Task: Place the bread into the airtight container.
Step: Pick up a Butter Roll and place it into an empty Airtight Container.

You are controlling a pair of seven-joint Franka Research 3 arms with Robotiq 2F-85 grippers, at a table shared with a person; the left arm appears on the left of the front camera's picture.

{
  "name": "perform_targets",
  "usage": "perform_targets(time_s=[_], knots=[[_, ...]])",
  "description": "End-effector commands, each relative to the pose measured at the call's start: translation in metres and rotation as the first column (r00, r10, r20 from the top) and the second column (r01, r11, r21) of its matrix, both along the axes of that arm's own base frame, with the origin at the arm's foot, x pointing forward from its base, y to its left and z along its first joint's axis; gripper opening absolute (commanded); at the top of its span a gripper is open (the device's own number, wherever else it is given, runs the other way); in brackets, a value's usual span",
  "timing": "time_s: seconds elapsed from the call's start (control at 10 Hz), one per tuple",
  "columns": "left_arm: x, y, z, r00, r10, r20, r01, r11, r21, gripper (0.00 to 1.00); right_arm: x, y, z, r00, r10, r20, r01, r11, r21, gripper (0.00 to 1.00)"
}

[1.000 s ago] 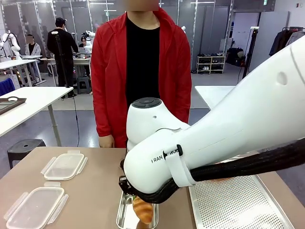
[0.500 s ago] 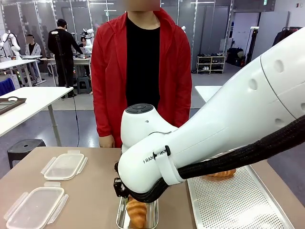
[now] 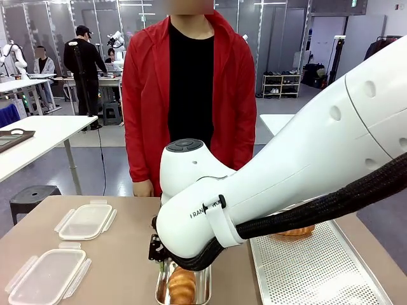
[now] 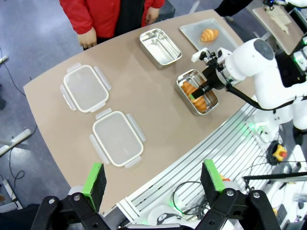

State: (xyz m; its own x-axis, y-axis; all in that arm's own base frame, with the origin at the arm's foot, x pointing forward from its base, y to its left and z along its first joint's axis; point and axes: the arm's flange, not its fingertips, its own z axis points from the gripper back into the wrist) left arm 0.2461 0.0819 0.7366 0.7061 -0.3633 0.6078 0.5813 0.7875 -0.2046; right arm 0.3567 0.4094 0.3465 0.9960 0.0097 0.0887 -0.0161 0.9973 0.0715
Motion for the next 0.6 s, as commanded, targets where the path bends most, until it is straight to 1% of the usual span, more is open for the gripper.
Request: perform_targets(time_s=[0.0,0.1,0.5], knots=[[-0.0009,-0.0006,0.0007,1.0,-0.018,0.005,0.018,1.0,0.001,1.0,-0.0037,0.0079,-0.0098,0.996,0.087,0.008,-0.087,0.996,-0.023,1.0],[-0.0009,-0.0006,0.0007,1.0,-0.018,0.005,0.018,1.0,0.001,1.0,0.0,0.0,0.0,1.0,0.0,0.0,0.0,1.0,0.0,1.0],[-0.0009,-0.0006,0.0007,1.0,-0.018,0.005,0.018,1.0,0.001,1.0,0.0,0.0,0.0,1.0,0.0,0.0,0.0,1.0,0.0,1.0]])
